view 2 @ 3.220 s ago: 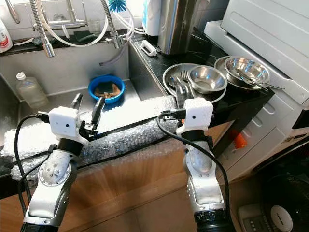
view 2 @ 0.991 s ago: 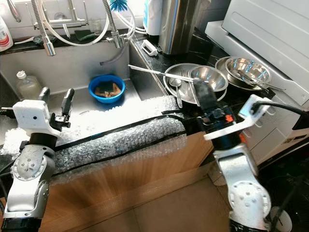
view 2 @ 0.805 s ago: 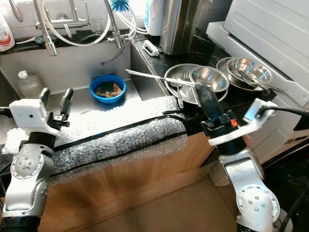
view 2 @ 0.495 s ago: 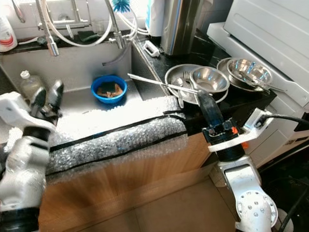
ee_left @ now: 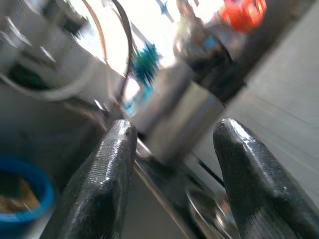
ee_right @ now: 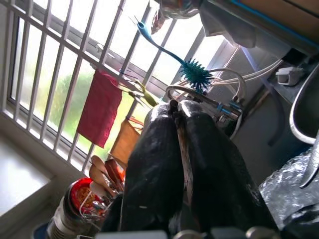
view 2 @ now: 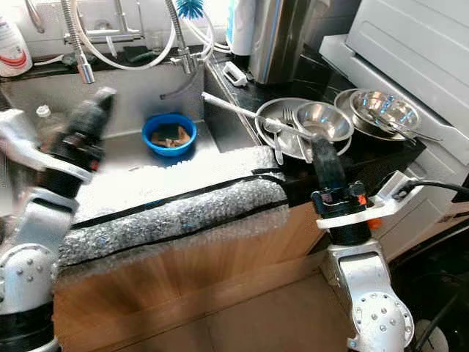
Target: Kitchen organization
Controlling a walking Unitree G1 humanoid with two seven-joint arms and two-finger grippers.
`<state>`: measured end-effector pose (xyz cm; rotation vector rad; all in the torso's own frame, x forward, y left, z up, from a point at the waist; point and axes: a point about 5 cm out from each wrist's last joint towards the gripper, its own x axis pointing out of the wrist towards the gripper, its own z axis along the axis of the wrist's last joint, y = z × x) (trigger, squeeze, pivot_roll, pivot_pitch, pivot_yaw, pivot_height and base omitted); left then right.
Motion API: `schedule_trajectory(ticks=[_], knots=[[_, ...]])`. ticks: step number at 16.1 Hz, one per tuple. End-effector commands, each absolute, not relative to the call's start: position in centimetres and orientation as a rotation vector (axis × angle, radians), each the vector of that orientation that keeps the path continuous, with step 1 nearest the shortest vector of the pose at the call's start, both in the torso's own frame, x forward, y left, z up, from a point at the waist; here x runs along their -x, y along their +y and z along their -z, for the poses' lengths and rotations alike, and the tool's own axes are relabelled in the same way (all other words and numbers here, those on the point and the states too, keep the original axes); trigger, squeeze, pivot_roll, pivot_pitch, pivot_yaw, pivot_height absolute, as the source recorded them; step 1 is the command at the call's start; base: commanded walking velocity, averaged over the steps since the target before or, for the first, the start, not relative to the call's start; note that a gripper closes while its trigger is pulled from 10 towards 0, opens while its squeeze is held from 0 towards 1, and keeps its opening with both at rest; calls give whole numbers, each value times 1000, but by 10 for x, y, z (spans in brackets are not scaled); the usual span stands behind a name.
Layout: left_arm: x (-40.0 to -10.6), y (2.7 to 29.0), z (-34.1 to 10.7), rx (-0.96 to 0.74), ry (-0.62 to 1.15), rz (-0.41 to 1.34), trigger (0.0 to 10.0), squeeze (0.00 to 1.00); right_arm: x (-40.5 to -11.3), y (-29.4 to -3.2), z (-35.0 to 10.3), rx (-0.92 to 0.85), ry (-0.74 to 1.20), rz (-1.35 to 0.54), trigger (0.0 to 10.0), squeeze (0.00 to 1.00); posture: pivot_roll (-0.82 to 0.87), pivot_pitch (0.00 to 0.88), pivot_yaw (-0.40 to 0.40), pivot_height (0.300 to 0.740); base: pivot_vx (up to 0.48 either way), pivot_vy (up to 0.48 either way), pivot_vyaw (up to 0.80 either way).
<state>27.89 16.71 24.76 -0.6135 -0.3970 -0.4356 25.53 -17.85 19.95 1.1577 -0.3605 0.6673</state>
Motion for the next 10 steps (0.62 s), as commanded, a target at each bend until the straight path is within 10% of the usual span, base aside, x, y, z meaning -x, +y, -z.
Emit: schedule_trajectory(ticks=[1,10], knots=[[-276,158,-238,641,-336,465,10000,0,-253,-177,-201,-1166,-368,-688,10000,0,67,121,-71,740,0,0,0],[-277,151,-229,850,-311,445,10000,0,-240,-168,-185,-1294,-349,-734,10000,0,65,132,-74,740,0,0,0]])
